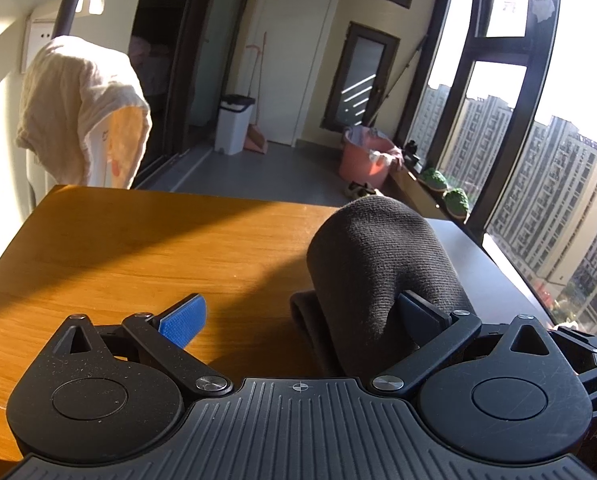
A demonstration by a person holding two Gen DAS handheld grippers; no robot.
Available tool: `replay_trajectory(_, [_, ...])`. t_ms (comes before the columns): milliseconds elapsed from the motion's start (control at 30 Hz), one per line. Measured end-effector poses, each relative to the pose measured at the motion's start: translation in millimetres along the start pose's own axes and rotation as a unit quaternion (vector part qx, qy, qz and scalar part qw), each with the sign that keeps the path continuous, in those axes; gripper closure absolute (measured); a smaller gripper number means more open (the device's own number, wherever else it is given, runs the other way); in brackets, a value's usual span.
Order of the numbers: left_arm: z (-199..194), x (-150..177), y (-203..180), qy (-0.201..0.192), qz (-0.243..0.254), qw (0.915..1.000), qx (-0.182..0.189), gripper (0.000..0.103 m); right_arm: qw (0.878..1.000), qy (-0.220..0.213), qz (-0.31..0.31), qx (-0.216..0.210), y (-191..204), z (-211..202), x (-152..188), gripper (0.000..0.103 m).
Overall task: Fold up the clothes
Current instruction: 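Release the roll with the right gripper and press it down with the left gripper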
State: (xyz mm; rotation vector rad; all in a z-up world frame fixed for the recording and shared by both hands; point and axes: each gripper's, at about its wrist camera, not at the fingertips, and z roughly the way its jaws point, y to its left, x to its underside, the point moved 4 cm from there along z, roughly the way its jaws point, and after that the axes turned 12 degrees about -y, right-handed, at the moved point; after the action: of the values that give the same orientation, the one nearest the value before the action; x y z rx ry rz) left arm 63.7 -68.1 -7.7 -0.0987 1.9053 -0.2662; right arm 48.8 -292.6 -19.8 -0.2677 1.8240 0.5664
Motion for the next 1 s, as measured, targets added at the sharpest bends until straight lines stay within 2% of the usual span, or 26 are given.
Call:
replay_trajectory(100, [-1,3,1,-0.009,-0.010,0.9999,0.003,0.000,0.998,-0.029,0.052,0.013,-17,-5,-19,0.000])
replay_trajectory(200, [-1,6,5,-0.014,-0.024,0.9996,0.008,0.000,0.996,-0.031,0.075,0.032,-24,15,-33,0.000])
replay_trajectory(333, [-1,8,9,-0.017,-0.040,0.9990,0.013,0.000,0.996,0.058,0.031,0.053,-16,77,-18,0.000])
replay_trajectory(367, [-1,8,9,-0.016,-0.040,0.9990,0.010,0.000,0.996,0.065,0.026,0.056,-15,85,-14,0.000])
replay_trajectory(467, [-10,0,9,-0.019,-0.043,0.9989,-0.005,0.000,0.996,0.050,0.027,0.073,-11,87,-12,0.000])
replay_trajectory(533, [-22,-7,5,-0.029,-0.038,0.9988,0.009,0.000,0.996,0.038,0.007,0.082,-7,82,-11,0.000])
replay_trajectory(600, [-28,-6,-1,-0.033,-0.015,0.9993,0.011,0.000,0.996,0.032,-0.005,0.086,-6,78,-11,0.000])
replay_trajectory(700, [-22,5,-10,-0.025,0.038,0.9990,-0.005,0.000,0.995,0.040,-0.006,0.087,-8,71,-16,0.000])
replay_trajectory(767, [-19,10,-8,-0.024,0.028,0.9993,0.002,0.000,0.996,0.044,-0.007,0.083,-8,65,-24,0.000])
replay_trajectory(900, [-18,14,-6,-0.028,0.024,0.9993,0.001,0.000,0.999,0.021,-0.021,0.041,9,67,-48,0.000])
replay_trajectory(933, [-18,15,-6,-0.028,0.023,0.9993,0.001,0.000,0.998,0.032,-0.031,0.040,13,78,-50,0.000])
replay_trajectory(1000, [-19,15,-5,-0.028,0.021,0.9994,0.001,0.000,0.993,0.080,-0.064,0.054,19,108,-44,0.000])
